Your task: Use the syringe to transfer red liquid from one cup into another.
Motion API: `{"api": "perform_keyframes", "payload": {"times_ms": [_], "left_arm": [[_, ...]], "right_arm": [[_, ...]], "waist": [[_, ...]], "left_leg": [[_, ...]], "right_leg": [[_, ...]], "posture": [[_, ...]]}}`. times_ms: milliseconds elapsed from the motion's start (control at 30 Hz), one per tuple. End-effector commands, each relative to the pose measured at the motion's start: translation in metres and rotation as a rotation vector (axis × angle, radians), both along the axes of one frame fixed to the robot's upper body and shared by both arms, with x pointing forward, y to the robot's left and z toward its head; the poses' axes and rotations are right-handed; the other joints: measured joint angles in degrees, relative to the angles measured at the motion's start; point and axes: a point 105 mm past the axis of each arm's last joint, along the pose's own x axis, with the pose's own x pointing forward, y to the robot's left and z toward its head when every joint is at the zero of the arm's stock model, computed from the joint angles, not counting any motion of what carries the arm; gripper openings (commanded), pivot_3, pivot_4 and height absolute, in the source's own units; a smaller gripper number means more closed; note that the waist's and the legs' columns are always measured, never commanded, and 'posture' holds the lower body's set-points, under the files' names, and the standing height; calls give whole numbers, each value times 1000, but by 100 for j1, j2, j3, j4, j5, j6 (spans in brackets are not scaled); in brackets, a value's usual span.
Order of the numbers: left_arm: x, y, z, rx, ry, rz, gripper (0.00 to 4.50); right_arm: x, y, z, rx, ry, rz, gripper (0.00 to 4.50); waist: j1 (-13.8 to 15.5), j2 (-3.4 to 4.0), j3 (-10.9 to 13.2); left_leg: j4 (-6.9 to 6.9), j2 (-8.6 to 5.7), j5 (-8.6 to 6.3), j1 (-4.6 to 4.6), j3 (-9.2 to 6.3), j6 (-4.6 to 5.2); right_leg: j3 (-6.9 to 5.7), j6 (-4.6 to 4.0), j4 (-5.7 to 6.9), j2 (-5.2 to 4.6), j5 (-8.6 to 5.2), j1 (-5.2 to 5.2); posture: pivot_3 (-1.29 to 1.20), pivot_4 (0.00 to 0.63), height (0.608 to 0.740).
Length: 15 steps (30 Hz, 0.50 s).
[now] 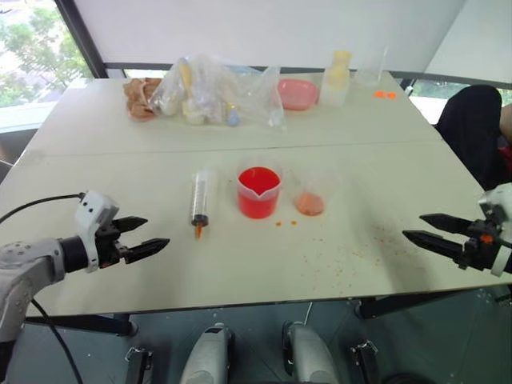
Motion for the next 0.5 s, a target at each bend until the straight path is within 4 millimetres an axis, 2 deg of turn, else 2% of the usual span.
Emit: {"api": "perform_keyframes", "payload": {"times_ms": [33, 200, 500], "left_arm": [[5, -1, 7, -3, -30, -8, 4480], [9, -2, 10, -7, -39, 2, 4480], [14, 1, 1, 55, -48, 38, 4480]], "right_arm": [[1, 7, 11, -20, -52, 26, 3525], [2, 9, 8, -19, -51, 26, 3525], [5, 10, 5, -17, -52, 31, 3525]], "waist": [[6, 0, 0], [28, -1, 0], [46, -1, 0]], "left_leg": [[0, 0, 0, -2, 0, 0], [0, -1, 0, -6, 5, 0], [0, -3, 0, -6, 6, 0]], "right_leg": [[-1, -5, 1, 1, 3, -2], [-1, -6, 0, 1, 4, -3], [-1, -6, -1, -1, 4, -3]], "posture": [[0, 150, 740], [0, 150, 740], [0, 150, 740]]}}
